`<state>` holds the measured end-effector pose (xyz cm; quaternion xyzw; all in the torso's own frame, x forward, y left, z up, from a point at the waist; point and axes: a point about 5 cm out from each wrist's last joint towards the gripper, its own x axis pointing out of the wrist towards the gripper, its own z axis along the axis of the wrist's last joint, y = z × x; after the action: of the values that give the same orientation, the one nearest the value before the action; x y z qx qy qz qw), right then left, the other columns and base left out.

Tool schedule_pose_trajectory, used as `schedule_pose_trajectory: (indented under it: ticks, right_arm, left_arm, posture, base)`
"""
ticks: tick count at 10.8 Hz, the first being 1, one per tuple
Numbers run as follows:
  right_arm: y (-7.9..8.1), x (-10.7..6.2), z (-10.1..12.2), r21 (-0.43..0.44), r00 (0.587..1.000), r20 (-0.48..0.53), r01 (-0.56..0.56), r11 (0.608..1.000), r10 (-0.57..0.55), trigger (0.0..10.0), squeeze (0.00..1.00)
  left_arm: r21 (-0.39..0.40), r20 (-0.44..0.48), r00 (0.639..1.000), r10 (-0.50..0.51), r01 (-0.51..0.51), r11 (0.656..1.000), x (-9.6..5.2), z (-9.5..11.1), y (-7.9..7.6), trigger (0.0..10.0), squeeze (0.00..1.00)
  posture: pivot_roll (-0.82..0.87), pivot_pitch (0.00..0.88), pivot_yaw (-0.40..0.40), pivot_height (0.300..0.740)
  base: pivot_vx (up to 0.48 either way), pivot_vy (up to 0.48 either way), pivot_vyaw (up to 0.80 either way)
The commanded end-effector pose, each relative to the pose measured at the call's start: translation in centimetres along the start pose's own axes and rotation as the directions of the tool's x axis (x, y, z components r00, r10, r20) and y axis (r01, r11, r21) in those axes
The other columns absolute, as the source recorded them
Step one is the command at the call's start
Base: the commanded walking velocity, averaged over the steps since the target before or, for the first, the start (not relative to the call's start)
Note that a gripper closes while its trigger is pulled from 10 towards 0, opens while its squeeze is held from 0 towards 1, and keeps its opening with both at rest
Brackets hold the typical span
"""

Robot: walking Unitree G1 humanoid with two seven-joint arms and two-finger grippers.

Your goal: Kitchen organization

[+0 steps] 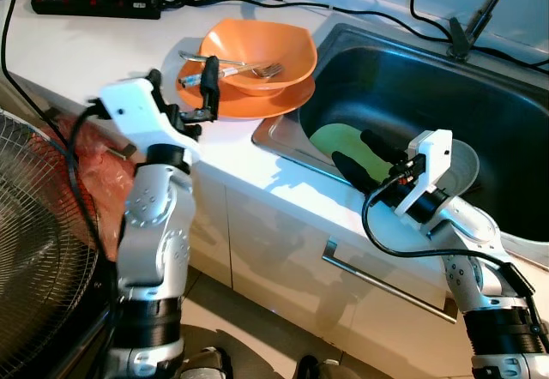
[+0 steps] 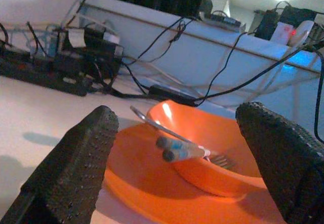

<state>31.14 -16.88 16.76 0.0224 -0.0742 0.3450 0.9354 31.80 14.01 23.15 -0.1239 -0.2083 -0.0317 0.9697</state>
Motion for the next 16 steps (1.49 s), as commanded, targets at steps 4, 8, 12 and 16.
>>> schedule_pose_trajectory:
  ticks: [4,8,12,16]
  right_arm:
    - [-0.3,-0.2,0.3,-0.013,1.000,0.004,-0.001,1.000,0.001,10.0,0.00]
    - [-0.2,-0.1,0.3,-0.018,1.000,0.002,-0.001,1.000,0.001,10.0,0.00]
    - [-0.2,-0.1,0.2,-0.015,1.000,0.000,-0.003,1.000,0.003,10.0,0.00]
    - [-0.1,-0.1,0.2,-0.014,1.000,0.000,-0.002,1.000,0.002,10.0,0.00]
  left_arm:
    - [-0.063,-0.012,1.000,0.006,-0.006,0.998,2.1,-1.3,0.2,10.0,0.00]
    - [-0.079,-0.008,1.000,0.003,-0.004,0.997,2.8,-2.0,0.2,3.6,0.00]
    - [-0.081,0.002,1.000,0.004,-0.003,0.997,2.9,-2.0,0.3,0.0,0.00]
    - [-0.083,0.005,1.000,-0.004,0.005,0.997,2.9,-2.1,0.1,0.0,0.00]
  posture:
    - [0.08,0.151,-0.078,0.740]
    - [0.06,0.146,-0.079,0.740]
    - [0.07,0.151,-0.083,0.740]
    - [0.06,0.155,-0.081,0.740]
  base:
    - [0.000,0.000,0.00]
    - [0.000,0.000,0.00]
    - [0.000,0.000,0.00]
    - [0.000,0.000,0.00]
